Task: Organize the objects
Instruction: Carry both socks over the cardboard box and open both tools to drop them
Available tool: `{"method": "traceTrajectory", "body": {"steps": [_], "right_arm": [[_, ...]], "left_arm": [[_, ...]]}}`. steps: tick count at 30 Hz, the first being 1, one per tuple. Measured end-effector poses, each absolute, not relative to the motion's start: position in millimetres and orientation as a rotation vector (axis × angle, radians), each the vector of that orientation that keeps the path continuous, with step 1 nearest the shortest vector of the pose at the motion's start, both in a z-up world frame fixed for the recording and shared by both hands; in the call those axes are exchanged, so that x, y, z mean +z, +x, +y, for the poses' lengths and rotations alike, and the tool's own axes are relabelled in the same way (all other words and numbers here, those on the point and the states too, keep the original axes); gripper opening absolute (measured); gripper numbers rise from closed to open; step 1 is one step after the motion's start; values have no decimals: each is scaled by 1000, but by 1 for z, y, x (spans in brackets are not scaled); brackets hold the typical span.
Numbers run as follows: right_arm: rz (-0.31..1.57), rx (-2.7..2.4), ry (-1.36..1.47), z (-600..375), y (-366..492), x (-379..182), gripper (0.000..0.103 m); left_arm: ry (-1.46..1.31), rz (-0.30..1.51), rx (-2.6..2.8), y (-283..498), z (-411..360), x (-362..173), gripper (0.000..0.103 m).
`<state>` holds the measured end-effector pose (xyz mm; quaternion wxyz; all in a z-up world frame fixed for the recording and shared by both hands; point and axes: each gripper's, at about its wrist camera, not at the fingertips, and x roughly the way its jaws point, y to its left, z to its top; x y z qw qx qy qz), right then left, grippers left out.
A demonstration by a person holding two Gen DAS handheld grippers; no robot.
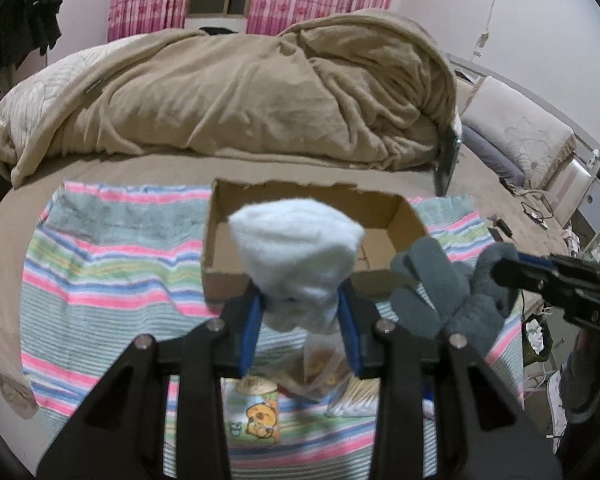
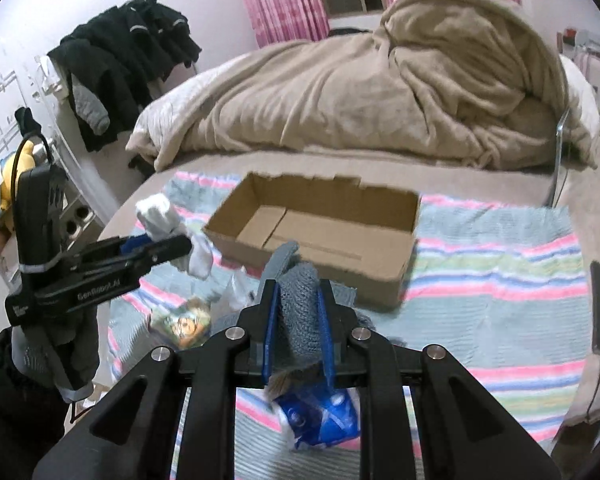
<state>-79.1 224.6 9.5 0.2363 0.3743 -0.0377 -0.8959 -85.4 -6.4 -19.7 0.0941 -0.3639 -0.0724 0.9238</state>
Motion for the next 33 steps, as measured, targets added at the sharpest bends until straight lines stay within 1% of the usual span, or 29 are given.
{"method": "traceTrajectory", "body": {"steps": [10,17,30,33], "right_arm": [[-78,-2505,929,235,-114,31,20],[-66,-2517,902,238,-148,29,20],[-36,-2465,1023,222,-198,-31,20],[-45,-2461,1048,222,-205,-44,20]], "left_arm": [[-1060,-199,2740,-111,2,-5,36],[-1089,-205,2709,-139,14,-12,36],[-1202,-195,2578,-190,49,-60,37],[-1245,-163,2554,-200,56,-72,37]]}}
